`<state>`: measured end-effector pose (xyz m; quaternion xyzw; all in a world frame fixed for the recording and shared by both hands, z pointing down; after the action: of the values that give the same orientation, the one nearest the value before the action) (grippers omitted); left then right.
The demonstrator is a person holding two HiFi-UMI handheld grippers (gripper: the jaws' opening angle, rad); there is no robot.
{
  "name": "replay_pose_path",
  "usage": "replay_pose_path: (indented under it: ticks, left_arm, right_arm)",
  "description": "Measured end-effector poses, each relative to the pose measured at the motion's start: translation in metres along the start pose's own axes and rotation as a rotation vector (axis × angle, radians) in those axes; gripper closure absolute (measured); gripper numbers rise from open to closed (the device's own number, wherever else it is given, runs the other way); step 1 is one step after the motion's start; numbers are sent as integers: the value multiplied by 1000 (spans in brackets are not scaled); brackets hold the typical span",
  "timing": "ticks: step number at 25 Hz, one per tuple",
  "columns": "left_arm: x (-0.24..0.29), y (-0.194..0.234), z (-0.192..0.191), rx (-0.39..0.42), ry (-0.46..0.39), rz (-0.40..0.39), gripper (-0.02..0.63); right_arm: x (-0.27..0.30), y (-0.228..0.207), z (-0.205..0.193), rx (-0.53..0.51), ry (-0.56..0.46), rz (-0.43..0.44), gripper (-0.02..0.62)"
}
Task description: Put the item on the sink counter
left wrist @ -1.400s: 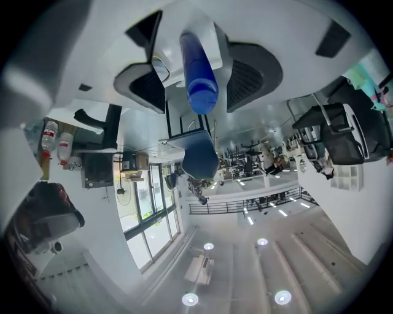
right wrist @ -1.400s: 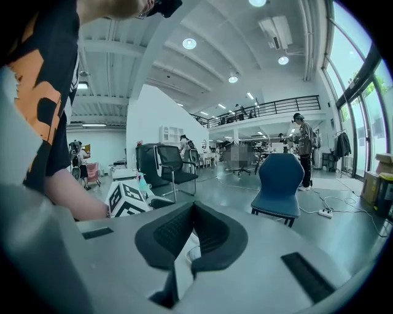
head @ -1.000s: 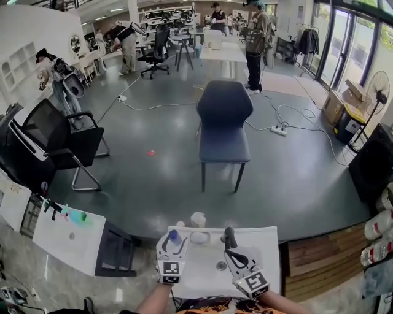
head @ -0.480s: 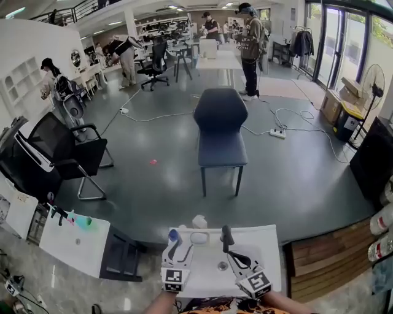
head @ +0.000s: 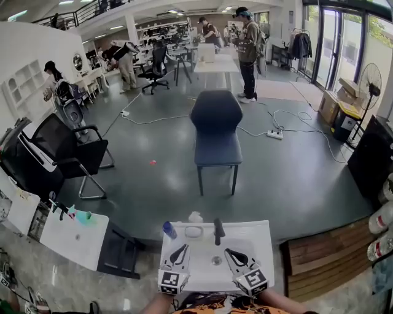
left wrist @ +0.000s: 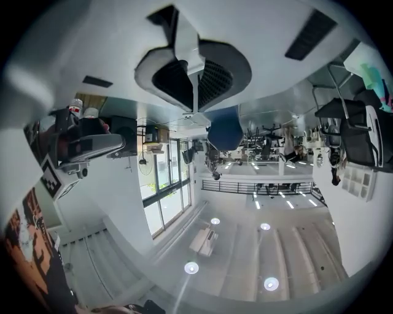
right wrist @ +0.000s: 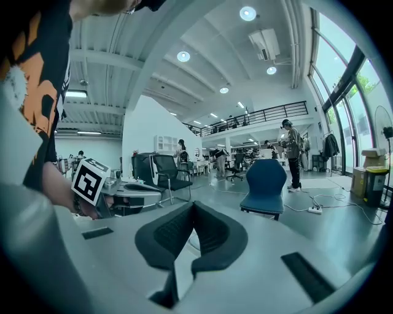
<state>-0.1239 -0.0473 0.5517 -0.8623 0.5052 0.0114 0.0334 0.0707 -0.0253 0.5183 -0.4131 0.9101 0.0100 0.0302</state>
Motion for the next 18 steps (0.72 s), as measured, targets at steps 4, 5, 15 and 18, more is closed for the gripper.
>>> replay_pose_path:
  ticks: [4, 5, 15, 18]
  left_arm:
    - [-12, -21, 3, -1, -9, -7, 574]
    - [-14, -26, 5, -7, -14, -12, 574]
    - [-46, -78, 28, -57, -60, -42, 574]
    - [-50, -95, 30, -58, -65, -67, 574]
  right_arm:
    - [-17, 5, -1, 3, -3, 3, 581]
    - [-21, 6, 1, 0, -6, 2, 581]
    - [-68, 12, 11, 8, -21, -12, 581]
    - [-83, 13, 13, 3, -25, -13, 581]
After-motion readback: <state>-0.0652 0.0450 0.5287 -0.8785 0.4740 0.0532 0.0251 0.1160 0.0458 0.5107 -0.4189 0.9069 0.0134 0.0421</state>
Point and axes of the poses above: the fingertips, and each gripper's own axes: x forward along the fingers, y to its left, z out of its top, the point moved 5 cm from there along -x, backward along the fingers, and after that the axes turned 15 degrees about -y, right-handed, at the moved point
